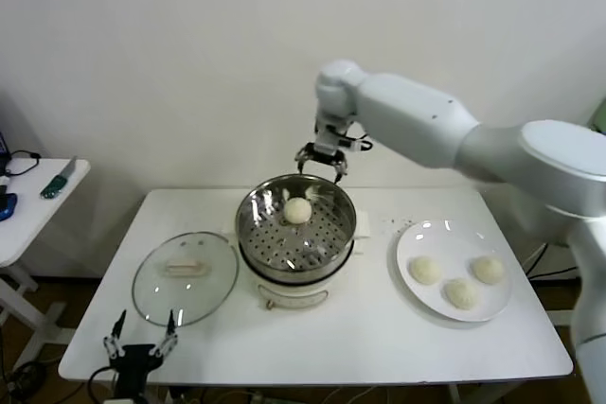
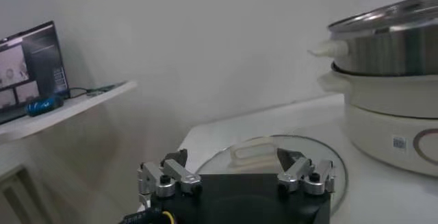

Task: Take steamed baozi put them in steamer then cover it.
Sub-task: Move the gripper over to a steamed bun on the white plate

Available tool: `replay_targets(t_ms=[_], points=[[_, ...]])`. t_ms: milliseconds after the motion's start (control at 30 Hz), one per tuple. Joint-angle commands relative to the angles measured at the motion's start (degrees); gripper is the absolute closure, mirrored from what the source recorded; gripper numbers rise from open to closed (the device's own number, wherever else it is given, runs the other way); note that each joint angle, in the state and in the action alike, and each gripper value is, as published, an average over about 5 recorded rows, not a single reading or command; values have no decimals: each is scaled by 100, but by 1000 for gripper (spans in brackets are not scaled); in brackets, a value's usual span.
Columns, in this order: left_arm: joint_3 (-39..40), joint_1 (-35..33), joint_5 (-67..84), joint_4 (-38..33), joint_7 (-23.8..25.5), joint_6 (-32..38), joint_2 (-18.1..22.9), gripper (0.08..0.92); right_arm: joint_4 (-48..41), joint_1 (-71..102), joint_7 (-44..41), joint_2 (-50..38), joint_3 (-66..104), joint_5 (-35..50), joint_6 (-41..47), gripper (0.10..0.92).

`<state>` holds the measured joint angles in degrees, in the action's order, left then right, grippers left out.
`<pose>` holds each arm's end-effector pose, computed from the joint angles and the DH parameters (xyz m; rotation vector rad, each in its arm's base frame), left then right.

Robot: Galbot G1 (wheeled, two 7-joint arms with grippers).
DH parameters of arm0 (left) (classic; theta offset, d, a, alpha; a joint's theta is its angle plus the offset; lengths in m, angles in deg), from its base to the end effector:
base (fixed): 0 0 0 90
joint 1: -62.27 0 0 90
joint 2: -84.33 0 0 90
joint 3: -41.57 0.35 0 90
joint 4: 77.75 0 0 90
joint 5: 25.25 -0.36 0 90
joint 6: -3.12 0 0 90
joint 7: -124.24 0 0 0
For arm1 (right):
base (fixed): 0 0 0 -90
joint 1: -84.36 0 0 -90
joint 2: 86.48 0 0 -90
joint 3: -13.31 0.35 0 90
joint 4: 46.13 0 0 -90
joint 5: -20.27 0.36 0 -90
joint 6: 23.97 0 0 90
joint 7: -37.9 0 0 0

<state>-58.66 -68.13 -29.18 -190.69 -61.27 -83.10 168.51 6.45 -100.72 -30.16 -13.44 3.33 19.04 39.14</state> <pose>0.1171 0.0798 -0.3658 0.2568 -2.8854 -0.3830 0.6281 0.1034 0.0061 1.8386 -0.6919 2.2212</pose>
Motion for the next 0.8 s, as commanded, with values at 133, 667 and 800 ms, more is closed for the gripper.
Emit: replay_targets(t_ms=[133, 667, 800], points=[[9, 7, -2, -81, 3, -22, 10, 177, 1876, -587, 379, -2731, -1107, 2593, 3929, 203], [-85, -164, -30, -178, -27, -35, 49, 177, 1045, 1952, 349, -3352, 177, 1483, 4058, 203], [-93, -204, -34, -151, -32, -19, 83, 177, 768, 2320, 362, -3123, 471, 1175, 3940, 203]])
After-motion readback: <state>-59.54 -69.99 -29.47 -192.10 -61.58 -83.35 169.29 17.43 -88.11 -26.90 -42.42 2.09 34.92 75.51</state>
